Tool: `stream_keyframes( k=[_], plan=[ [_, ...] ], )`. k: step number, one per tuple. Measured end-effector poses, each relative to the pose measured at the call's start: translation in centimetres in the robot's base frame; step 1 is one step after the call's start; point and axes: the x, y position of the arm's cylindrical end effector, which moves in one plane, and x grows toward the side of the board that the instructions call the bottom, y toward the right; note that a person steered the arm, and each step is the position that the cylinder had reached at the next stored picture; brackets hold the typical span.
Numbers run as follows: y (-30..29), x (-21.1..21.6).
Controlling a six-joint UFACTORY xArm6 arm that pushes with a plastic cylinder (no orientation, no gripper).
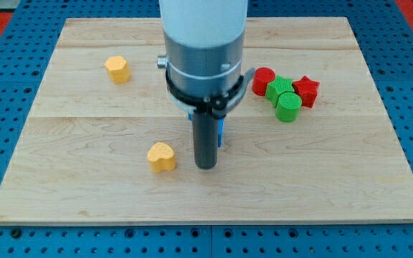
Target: Slide the yellow heart towards the blue cube
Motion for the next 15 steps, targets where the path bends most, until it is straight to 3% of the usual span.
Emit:
stream_keyframes(
  k=[1,4,6,15],
  plan=[
    [-1.3,2.1],
    [-8.5,-1.7],
    [-15.8,-1.3],
    [-6.1,-6.4]
  ],
)
